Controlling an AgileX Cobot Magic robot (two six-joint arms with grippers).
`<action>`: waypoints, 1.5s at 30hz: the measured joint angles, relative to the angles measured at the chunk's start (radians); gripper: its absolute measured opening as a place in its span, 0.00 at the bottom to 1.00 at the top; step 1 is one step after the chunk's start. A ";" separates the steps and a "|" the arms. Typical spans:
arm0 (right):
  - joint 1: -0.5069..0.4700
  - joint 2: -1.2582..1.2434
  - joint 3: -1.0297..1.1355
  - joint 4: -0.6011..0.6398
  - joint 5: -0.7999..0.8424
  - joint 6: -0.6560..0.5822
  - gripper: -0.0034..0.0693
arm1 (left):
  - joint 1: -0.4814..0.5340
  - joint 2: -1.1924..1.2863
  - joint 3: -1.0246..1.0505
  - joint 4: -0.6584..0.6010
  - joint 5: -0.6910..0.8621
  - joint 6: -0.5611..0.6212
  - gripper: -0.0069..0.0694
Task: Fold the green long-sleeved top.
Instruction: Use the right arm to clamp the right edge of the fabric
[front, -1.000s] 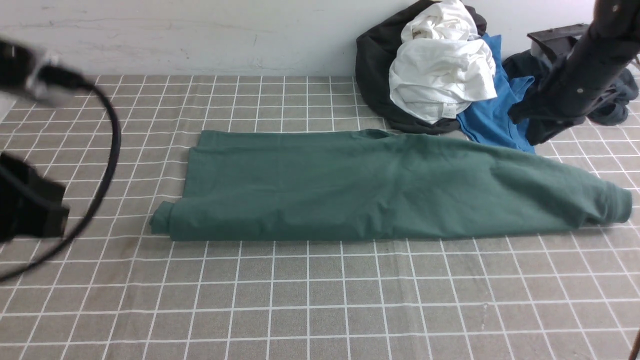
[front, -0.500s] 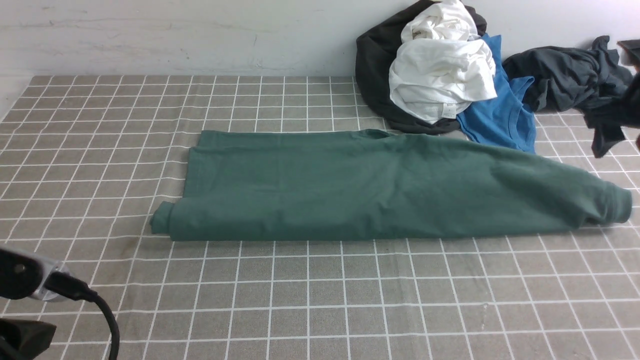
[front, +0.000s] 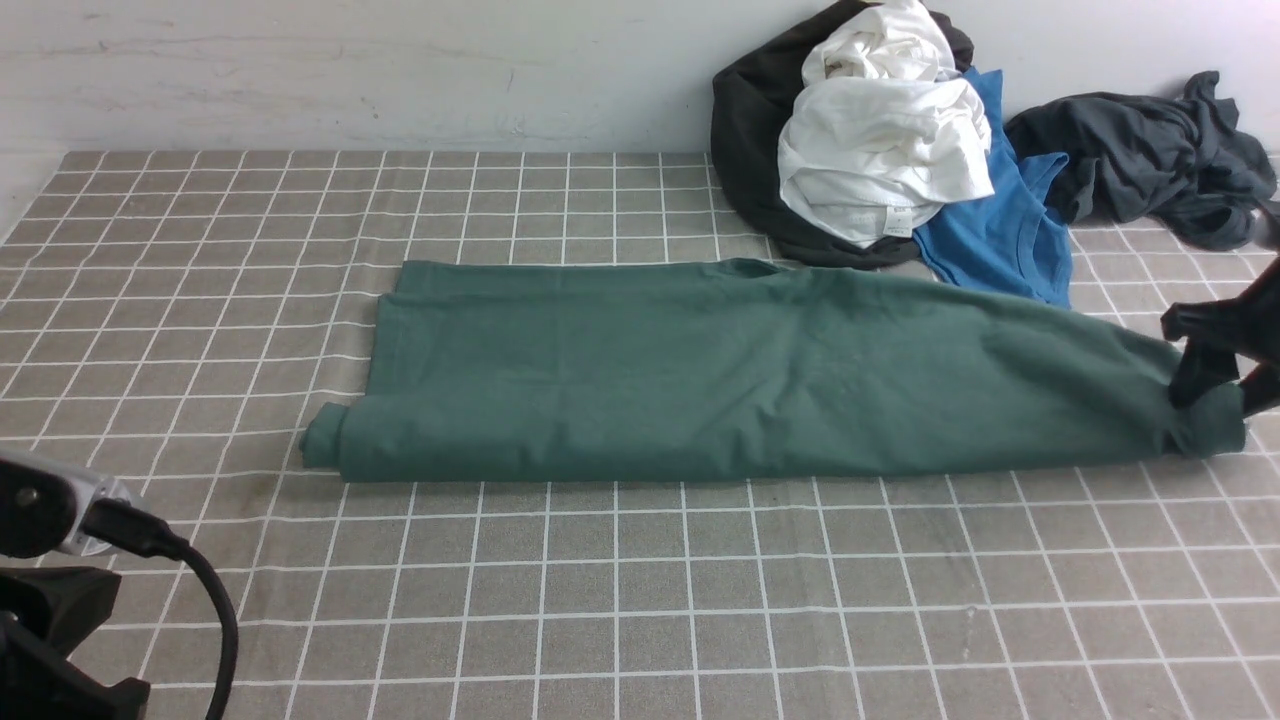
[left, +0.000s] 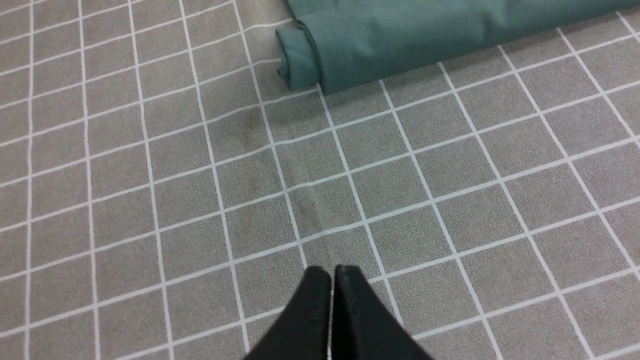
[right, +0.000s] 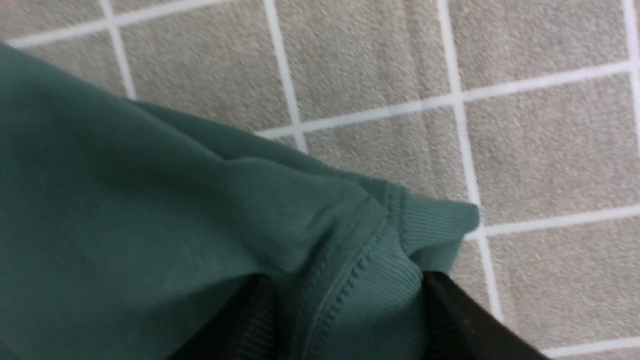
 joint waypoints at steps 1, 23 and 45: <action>0.000 0.000 0.000 0.005 -0.001 0.000 0.44 | 0.000 0.000 0.000 0.000 0.000 0.000 0.08; -0.001 0.020 0.001 -0.187 -0.011 0.104 0.11 | 0.000 0.000 0.000 -0.003 0.008 0.000 0.08; -0.012 0.050 -0.005 -0.054 -0.011 0.039 0.37 | 0.000 0.000 0.000 -0.003 0.006 0.000 0.08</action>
